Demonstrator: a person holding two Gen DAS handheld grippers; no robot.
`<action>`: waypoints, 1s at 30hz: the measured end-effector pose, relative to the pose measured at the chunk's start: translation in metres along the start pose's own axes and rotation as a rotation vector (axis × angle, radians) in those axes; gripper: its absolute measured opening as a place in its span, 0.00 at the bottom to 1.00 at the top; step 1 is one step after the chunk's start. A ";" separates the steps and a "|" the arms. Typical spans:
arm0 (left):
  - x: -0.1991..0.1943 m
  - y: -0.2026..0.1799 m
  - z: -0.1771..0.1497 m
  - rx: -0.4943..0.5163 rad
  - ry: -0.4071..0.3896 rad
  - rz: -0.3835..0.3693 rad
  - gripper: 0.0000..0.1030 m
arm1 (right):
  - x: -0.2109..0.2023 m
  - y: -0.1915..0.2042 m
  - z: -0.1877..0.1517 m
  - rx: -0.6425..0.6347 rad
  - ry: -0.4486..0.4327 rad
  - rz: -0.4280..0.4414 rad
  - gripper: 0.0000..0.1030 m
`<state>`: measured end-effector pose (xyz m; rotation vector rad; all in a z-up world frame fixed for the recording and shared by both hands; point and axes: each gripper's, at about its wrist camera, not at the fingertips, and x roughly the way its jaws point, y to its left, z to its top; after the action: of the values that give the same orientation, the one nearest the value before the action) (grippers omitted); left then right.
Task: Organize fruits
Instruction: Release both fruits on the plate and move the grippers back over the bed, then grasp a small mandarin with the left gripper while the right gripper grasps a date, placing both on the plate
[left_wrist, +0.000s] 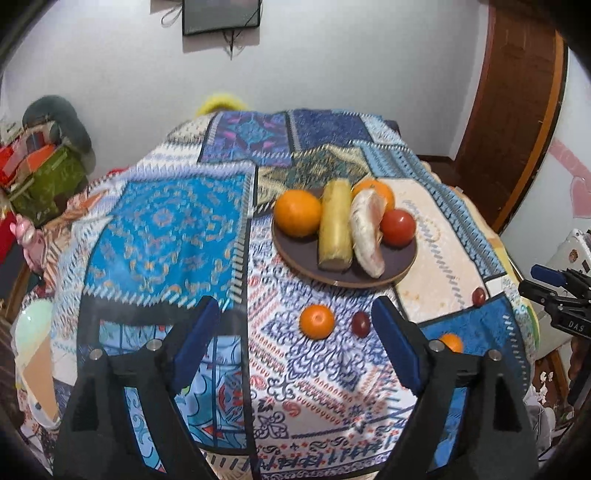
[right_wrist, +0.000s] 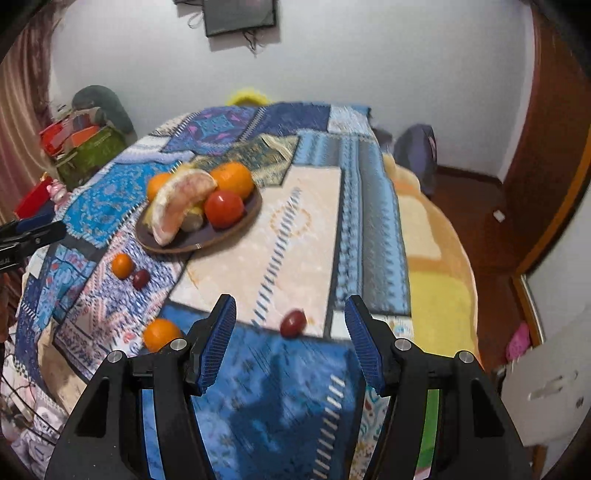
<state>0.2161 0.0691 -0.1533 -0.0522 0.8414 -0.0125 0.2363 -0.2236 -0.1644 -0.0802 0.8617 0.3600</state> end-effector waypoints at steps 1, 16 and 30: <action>0.004 0.002 -0.003 -0.001 0.011 0.001 0.82 | 0.002 -0.002 -0.002 0.007 0.011 0.001 0.56; 0.075 0.003 -0.024 0.004 0.147 -0.050 0.50 | 0.057 -0.013 -0.016 0.053 0.143 0.046 0.48; 0.094 -0.018 -0.014 0.025 0.162 -0.121 0.44 | 0.076 -0.005 -0.016 0.019 0.157 0.051 0.22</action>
<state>0.2680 0.0474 -0.2317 -0.0792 0.9984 -0.1431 0.2715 -0.2109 -0.2329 -0.0697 1.0236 0.3971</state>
